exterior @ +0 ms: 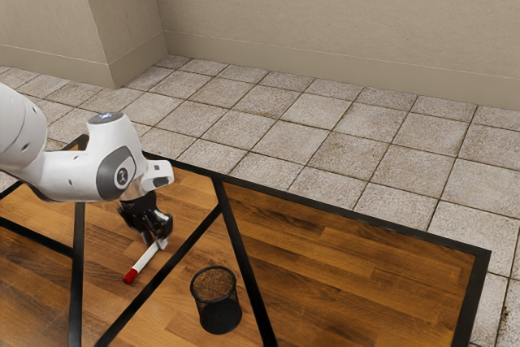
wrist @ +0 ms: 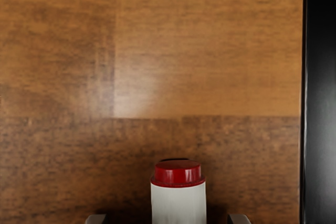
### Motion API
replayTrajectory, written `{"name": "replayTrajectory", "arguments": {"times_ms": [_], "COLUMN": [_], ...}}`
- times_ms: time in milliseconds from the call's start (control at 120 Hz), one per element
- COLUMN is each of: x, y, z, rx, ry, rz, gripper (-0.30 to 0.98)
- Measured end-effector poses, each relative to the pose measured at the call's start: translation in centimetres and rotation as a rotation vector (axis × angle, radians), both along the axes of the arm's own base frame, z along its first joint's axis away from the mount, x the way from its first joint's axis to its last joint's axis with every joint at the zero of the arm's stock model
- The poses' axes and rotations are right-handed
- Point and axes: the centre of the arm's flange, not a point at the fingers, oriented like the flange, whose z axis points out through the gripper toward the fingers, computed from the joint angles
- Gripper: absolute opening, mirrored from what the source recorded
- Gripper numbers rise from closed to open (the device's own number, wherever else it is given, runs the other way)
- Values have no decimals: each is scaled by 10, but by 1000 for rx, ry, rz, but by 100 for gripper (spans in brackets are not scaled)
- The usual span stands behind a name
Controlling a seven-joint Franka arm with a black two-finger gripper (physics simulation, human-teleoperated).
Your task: Put the marker into the pen holder.
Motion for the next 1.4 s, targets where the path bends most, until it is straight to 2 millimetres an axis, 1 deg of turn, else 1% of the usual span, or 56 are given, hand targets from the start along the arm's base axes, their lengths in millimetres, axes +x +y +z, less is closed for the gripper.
{"name": "replayTrajectory", "arguments": {"times_ms": [108, 217, 392, 583, 767, 867, 958, 1083, 1167, 1242, 1400], "x": [0, 0, 1, 2, 6, 9, 11, 8, 3, -6, -26], "y": [0, -1, -1, -2, -5, -11, -20, -37, -55, -90, -161], "z": [0, 0, 0, 6, 37, 61, 89, 129, 150, 167, 194], "rx": [1, 2, 9, 18, 51, 84, 126, 177, 199, 213, 240], "ry": [-1, -2, -4, -15, -69, -113, -161, -234, -270, -307, -372], "rz": [-11, -20, -27, -29, -66, -108, -154, -211, -244, -304, -419], "gripper": [10, 0, -8, -10, -10, -10, -10, -10, -10, -10, -9]}}
